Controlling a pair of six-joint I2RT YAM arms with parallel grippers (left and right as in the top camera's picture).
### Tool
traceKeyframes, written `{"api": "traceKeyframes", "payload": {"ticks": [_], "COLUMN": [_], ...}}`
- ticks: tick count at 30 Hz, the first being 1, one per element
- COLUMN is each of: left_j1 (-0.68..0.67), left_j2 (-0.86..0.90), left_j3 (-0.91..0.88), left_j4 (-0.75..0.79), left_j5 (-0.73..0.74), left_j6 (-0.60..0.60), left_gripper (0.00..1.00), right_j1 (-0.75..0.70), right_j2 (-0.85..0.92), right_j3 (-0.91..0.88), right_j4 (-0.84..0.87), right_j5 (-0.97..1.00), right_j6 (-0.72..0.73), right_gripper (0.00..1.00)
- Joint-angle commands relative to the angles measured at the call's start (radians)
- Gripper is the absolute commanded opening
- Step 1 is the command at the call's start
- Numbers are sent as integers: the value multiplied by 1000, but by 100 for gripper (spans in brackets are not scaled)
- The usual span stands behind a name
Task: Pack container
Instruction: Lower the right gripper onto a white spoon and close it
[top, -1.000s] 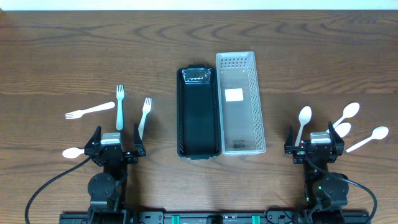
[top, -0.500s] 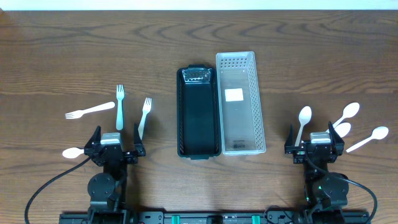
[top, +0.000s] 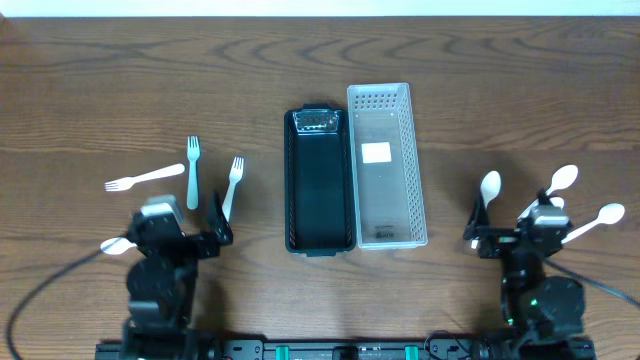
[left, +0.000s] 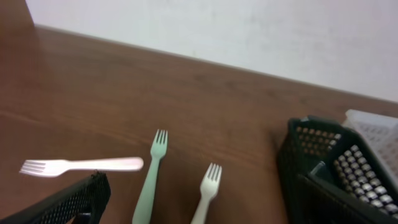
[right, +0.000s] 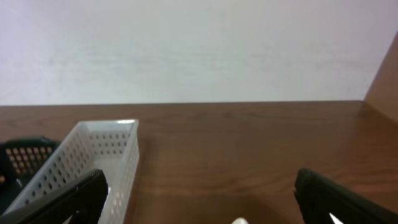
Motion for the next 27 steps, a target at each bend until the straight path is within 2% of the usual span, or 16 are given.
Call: {"api": "traceKeyframes", "payload": {"ticks": [1,4,8,12,17,23,27], "left_j1": [4,4,4,4,4,4,4], "left_j2": [193,394,644,809,886,917,918], "left_j3": [206,402,646,776,785,785,785], "left_j4": [-101,-264,-486,-583,-587,-600,-601], "left_j5": [14,16,19,19,22,22,21], "left_j6": [-27,-27,-27,-27,-27,-27,-27], "left_gripper": [98,98,98,98,98,98,98], "right_j1": [10,3,-13,-21,-23,-76,-98], "right_j2": [174,378,701,958,1135,1351,1453], "right_j3": [157,343,647,882,916,912,911], "right_j4": [-76,-253,-605,-864,-861,-832,-803], "right_j5": [25,25,21,9,-8,-1,-4], "right_j6": [20,20,27,35,47,260,278], "right_gripper": [99,99,99,99,99,99,99]}}
